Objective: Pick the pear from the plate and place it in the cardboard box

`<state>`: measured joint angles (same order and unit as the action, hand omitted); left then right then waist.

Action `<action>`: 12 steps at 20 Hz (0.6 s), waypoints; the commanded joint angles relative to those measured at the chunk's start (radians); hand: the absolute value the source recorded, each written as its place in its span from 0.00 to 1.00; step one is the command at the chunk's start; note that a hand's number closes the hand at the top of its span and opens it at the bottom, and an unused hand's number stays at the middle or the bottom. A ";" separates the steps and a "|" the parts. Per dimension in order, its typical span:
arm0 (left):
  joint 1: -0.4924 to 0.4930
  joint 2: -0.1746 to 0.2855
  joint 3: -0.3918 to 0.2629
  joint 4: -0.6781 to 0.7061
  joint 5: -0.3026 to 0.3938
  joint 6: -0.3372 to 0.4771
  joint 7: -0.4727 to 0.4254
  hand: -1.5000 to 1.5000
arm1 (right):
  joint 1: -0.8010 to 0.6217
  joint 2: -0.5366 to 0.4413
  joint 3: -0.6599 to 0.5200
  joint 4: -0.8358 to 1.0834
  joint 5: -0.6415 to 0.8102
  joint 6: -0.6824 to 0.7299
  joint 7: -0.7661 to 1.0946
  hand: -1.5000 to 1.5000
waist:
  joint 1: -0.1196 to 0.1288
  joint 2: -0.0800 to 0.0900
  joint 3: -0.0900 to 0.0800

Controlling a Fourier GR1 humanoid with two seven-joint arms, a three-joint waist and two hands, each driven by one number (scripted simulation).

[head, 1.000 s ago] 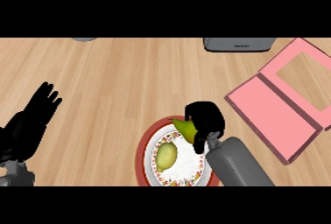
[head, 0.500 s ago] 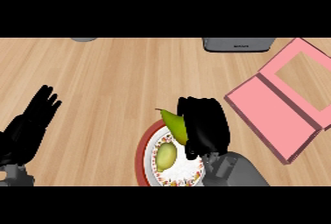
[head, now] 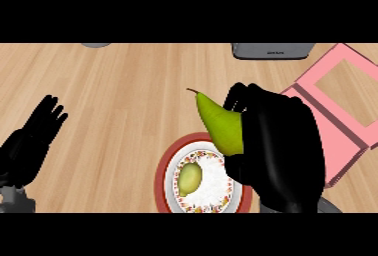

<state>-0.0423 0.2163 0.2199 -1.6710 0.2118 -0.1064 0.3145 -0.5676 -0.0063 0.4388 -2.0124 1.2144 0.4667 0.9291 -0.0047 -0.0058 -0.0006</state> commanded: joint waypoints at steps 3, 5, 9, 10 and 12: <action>-0.026 -0.015 -0.008 0.050 -0.034 0.007 -0.060 0.50 | -0.079 -0.013 -0.135 -0.055 0.057 0.095 0.080 1.00 | -0.001 0.004 0.000; 0.008 0.004 0.023 0.042 0.009 -0.030 -0.059 0.50 | -0.042 -0.057 -0.211 -0.055 0.037 0.079 0.025 1.00 | 0.002 0.004 0.000; -0.009 0.001 0.012 0.044 -0.010 -0.014 -0.030 0.50 | -0.021 -0.124 -0.287 0.006 0.017 0.068 -0.081 1.00 | 0.004 0.006 0.000; -0.034 0.004 0.023 0.054 0.005 -0.010 -0.019 0.50 | -0.118 -0.121 -0.319 0.002 -0.015 0.189 -0.054 1.00 | 0.004 0.005 0.000; 0.013 0.004 0.011 -0.023 0.019 -0.027 0.012 0.50 | -0.019 -0.194 -0.399 0.063 -0.045 0.071 -0.179 1.00 | 0.008 0.006 0.001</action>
<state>-0.0422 0.2122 0.2260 -1.6616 0.2129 -0.1191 0.3002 -0.6139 -0.1355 0.1290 -2.0003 1.2032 0.5526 0.8220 0.0003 -0.0012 -0.0003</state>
